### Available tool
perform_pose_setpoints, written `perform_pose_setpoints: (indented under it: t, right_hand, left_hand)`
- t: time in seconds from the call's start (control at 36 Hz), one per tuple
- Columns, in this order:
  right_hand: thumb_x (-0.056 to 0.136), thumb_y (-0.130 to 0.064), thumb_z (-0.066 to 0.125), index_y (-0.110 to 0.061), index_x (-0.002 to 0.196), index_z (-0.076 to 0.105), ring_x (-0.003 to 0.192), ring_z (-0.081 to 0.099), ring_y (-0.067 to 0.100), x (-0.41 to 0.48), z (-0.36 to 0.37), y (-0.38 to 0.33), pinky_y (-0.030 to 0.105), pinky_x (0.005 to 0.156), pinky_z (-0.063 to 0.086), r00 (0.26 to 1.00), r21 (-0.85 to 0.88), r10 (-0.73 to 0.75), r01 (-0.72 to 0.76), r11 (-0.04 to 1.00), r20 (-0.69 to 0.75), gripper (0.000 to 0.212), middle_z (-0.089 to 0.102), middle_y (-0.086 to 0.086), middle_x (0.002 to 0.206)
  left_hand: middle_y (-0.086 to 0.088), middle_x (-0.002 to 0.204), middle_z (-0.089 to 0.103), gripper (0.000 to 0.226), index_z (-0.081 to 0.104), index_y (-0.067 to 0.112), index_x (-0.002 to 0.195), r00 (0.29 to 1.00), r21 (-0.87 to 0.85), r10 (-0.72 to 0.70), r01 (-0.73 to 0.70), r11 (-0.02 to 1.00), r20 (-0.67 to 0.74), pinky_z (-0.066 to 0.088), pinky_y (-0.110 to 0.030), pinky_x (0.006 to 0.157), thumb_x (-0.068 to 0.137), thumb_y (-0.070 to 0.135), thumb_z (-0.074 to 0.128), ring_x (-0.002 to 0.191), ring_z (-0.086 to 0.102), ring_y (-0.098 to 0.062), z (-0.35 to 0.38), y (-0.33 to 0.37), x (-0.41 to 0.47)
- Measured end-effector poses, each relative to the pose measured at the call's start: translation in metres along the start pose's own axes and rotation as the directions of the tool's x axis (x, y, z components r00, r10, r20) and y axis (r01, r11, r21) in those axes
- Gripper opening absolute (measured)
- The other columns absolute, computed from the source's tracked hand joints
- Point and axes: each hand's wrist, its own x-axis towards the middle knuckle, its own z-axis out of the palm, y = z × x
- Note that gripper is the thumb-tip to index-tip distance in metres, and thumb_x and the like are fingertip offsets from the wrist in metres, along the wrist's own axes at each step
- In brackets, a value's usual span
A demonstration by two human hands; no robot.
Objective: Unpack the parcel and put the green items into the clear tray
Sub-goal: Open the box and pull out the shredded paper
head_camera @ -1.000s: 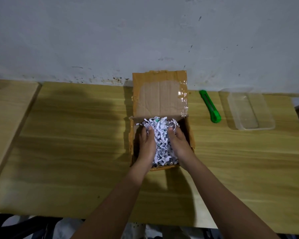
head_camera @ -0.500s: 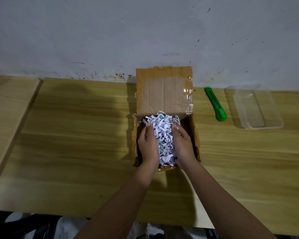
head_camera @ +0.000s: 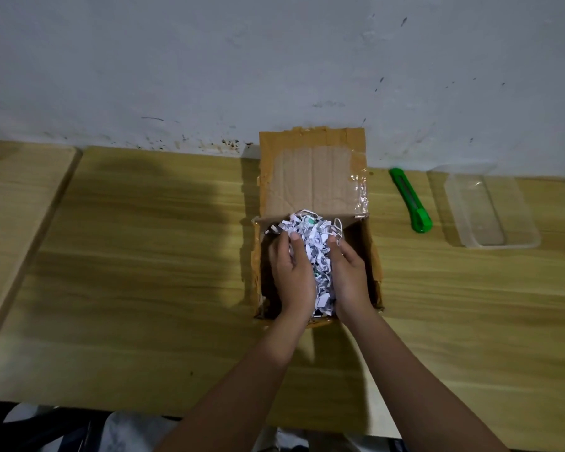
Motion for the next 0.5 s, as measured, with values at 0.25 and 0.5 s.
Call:
perform_pose_setpoints:
  t: [0.25,0.5]
  right_hand:
    - [0.094,-0.026,0.050,-0.019,0.101,0.069,0.102,0.062,0.040,-0.008,-0.003,-0.005,0.049,0.089,0.050,0.995,0.036,-0.079,0.076,0.996,0.064,0.021,0.071,0.017,0.102]
    - [0.096,-0.018,0.047,-0.023,0.095,0.069,0.097,0.067,0.024,-0.015,0.003,-0.015,0.040,0.089,0.053,0.977,0.097,-0.185,0.175,0.980,0.104,0.022,0.072,0.006,0.099]
  left_hand:
    - [-0.002,0.141,0.039,0.043,0.043,0.013,0.135,0.997,0.044,0.067,-0.066,0.997,-0.026,0.023,0.013,0.072,0.097,0.031,0.037,0.120,0.039,-0.005,-0.002,-0.003,-0.004]
    - [-0.009,0.131,0.045,0.037,0.051,0.006,0.127,0.983,0.037,0.182,-0.181,0.983,-0.031,0.029,0.008,0.083,0.097,0.024,0.039,0.121,0.046,-0.018,-0.007,0.002,0.000]
